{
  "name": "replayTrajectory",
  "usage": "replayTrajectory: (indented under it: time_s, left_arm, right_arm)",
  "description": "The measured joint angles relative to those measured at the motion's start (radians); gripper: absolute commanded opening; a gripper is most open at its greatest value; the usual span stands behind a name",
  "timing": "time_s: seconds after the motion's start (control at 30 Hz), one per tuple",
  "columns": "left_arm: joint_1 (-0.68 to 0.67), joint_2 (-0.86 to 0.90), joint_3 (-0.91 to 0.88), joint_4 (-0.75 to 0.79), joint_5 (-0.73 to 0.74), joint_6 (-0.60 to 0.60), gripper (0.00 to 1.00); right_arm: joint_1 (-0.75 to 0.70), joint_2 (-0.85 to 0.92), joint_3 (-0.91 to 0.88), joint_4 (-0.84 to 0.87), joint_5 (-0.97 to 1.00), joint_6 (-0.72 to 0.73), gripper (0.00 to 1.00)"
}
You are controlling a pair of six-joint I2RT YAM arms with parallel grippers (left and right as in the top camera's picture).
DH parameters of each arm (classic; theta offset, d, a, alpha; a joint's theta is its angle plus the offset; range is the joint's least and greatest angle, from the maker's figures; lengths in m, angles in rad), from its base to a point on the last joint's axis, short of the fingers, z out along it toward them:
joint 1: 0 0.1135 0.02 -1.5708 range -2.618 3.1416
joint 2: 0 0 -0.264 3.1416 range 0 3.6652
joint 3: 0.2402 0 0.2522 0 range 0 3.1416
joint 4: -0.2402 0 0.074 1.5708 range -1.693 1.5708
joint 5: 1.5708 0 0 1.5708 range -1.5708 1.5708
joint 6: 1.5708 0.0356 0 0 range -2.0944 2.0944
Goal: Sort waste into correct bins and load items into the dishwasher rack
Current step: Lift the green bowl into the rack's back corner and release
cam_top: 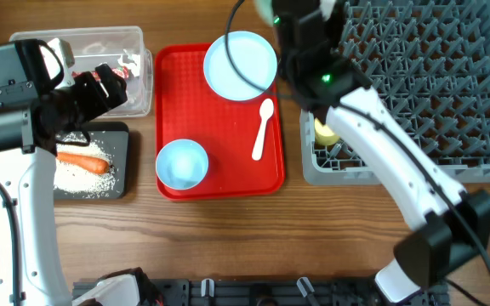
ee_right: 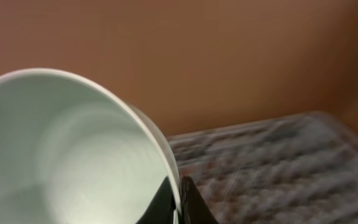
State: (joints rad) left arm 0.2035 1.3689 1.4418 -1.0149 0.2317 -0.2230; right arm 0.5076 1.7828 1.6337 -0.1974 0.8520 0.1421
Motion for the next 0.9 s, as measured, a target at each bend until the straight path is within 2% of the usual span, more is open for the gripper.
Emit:
replayTrajectory:
  time_s: [0.17,0.23,0.37,0.4,0.5,0.63,0.9]
  left_arm:
    - [0.0,0.0,0.0,-0.001,0.0,0.0,1.0]
    - [0.0,0.0,0.0,-0.002,0.0,0.0,1.0]
    - [0.0,0.0,0.0,-0.002,0.0,0.0,1.0]
    - [0.0,0.0,0.0,-0.002,0.0,0.0,1.0]
    - [0.0,0.0,0.0,-0.002,0.0,0.0,1.0]
    - [0.0,0.0,0.0,-0.002,0.0,0.0,1.0]
    - [0.0,0.0,0.0,-0.003,0.0,0.0,1.0]
  right_arm:
    - [-0.164,0.165,-0.002,0.282,0.14,-0.474,0.04]
    - [-0.208,0.251,-0.002,0.389,0.172,-0.714,0.04]
    - [-0.225,0.368,-0.002,0.537,0.2,-1.101,0.04]
    - [-0.222,0.383,-0.002,0.549,0.2,-1.157,0.04]
    - [-0.219,0.402,-0.002,0.552,0.2,-1.244,0.04]
    - [-0.216,0.417,-0.002,0.52,0.2,-1.293,0.04]
    - [-0.163,0.426,-0.002,0.416,0.158,-1.291,0.04]
